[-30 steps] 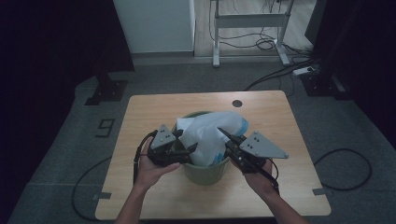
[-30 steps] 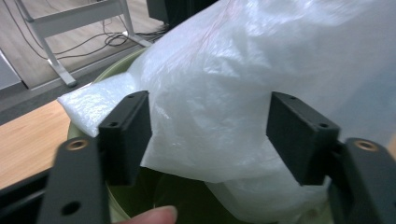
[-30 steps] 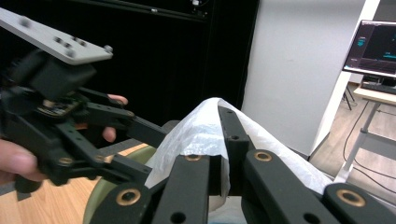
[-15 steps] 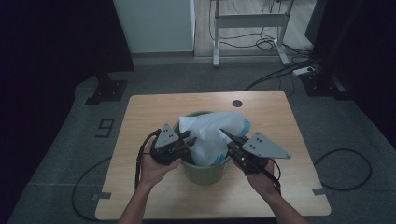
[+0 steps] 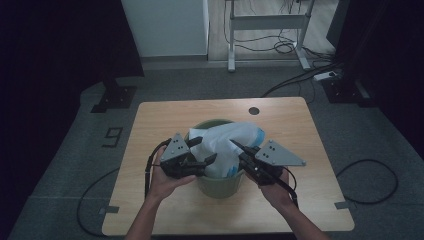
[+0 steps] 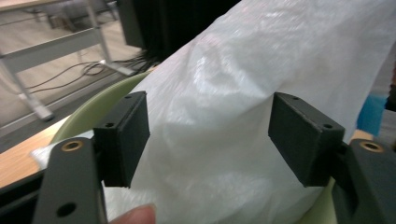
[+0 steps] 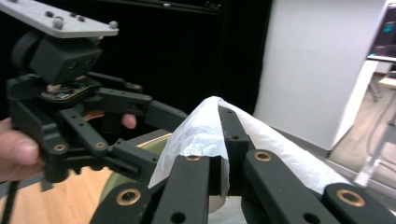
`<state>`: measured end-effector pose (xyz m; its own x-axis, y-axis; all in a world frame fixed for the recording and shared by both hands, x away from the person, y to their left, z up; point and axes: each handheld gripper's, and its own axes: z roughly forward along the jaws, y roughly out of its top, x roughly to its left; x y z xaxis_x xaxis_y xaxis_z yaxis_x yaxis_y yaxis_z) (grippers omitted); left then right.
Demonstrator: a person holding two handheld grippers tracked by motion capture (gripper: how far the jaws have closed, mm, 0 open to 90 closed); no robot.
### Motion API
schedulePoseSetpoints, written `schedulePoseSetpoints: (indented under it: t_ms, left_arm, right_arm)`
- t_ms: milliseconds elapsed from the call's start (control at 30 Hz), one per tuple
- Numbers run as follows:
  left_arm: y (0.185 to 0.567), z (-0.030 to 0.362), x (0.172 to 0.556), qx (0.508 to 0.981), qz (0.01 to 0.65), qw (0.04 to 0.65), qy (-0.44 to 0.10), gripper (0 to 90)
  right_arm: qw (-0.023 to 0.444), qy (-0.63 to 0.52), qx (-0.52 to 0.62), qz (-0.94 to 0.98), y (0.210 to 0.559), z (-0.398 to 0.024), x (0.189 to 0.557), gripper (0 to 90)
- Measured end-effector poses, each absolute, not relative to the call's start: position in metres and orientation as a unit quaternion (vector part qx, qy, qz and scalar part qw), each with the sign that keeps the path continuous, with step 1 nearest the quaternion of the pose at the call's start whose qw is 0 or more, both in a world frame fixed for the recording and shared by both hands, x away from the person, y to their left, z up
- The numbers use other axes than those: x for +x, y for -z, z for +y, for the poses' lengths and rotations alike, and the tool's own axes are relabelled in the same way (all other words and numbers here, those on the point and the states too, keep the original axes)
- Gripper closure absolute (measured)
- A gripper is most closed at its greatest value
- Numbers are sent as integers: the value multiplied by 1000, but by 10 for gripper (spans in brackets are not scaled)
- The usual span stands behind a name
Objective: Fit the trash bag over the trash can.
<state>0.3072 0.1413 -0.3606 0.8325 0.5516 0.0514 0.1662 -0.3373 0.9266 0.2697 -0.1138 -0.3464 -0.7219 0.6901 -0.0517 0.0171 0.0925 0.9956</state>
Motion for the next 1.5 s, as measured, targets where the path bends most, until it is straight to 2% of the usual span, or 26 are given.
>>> schedulePoseSetpoints:
  t_ms: [167, 367, 500, 633, 733, 900, 1000, 1033, 1067, 1167, 1400, 1500]
  left_arm:
    - [365, 135, 311, 811, 196, 523, -174, 436]
    - [365, 123, 309, 818, 182, 506, -203, 700]
    - [362, 118, 308, 818, 183, 506, -204, 810]
    - [363, 120, 308, 815, 188, 515, -188, 877]
    - [363, 122, 308, 812, 192, 519, -184, 890]
    - [362, 133, 306, 799, 188, 548, -161, 895]
    - [362, 135, 306, 798, 190, 550, -158, 897]
    - [362, 137, 306, 796, 193, 551, -158, 898]
    - [361, 139, 306, 794, 196, 554, -158, 898]
    - [361, 147, 308, 779, 210, 570, -156, 899]
    - [362, 161, 312, 748, 234, 602, -152, 900]
    - [363, 167, 314, 740, 239, 611, -147, 900]
  right_arm:
    - [249, -628, 247, 694, 349, -111, 273, 888]
    - [245, -626, 245, 698, 352, -110, 274, 887]
    - [247, -626, 246, 698, 353, -111, 273, 888]
    - [250, -626, 252, 694, 353, -116, 273, 881]
    - [252, -625, 258, 693, 354, -118, 273, 843]
    - [261, -617, 274, 690, 357, -122, 274, 652]
    - [258, -613, 275, 694, 359, -122, 274, 609]
    - [266, -607, 282, 694, 362, -124, 272, 535]
    - [268, -604, 286, 693, 363, -125, 271, 503]
    - [274, -596, 297, 694, 368, -129, 267, 461]
    - [286, -559, 328, 706, 380, -134, 265, 549]
    - [287, -555, 336, 705, 384, -139, 266, 669]
